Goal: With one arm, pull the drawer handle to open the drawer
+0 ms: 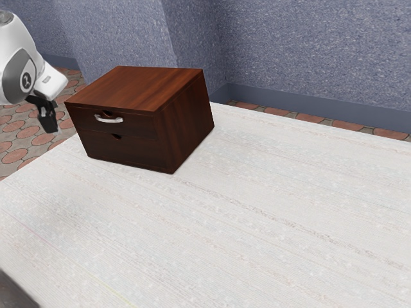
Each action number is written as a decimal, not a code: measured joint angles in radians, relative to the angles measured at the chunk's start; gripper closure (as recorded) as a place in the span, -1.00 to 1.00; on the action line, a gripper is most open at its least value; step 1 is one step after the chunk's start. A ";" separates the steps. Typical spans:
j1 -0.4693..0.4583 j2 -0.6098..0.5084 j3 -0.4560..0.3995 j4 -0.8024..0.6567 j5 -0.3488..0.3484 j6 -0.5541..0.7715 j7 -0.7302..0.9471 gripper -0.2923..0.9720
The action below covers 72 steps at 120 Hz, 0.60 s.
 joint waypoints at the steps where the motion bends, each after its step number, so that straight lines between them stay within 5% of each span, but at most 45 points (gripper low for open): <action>1: 0.001 0.002 -0.002 0.001 0.000 0.002 0.002 -0.54; 72: 0.020 0.082 -0.081 0.051 0.018 0.048 0.124 -0.54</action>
